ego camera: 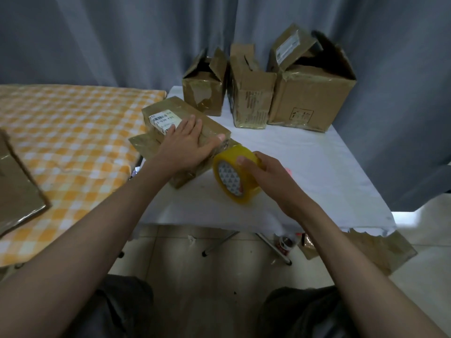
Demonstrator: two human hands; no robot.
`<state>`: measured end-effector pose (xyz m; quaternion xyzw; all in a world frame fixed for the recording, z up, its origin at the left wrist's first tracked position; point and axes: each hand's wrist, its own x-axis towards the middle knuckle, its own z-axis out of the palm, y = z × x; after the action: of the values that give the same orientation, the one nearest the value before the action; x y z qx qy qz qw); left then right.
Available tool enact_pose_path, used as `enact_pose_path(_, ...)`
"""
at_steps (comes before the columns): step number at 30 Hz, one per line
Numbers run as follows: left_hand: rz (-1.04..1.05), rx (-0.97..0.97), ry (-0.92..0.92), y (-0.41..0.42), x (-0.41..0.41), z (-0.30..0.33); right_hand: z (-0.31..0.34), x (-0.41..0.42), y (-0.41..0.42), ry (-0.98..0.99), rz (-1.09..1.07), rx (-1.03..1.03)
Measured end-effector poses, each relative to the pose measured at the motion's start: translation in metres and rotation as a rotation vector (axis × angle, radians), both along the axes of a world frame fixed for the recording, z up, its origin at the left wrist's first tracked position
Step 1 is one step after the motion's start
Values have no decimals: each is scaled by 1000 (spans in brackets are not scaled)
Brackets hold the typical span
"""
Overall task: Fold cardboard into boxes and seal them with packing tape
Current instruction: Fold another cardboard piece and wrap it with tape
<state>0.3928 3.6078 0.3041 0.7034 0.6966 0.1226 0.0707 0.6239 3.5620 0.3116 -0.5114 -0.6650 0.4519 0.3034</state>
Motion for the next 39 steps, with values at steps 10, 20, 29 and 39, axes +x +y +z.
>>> enact_pose_path(10,40,216,62,-19,18,24,-9,70,45,-514,-16,195)
enact_pose_path(20,104,57,-188,-30,29,20,-9,64,59,-379,-175,255)
enact_pose_path(29,119,14,-187,-35,37,16,38,8,64,-172,127,502)
enact_pose_path(39,112,-10,-206,-38,41,19,44,-15,68,-242,317,662)
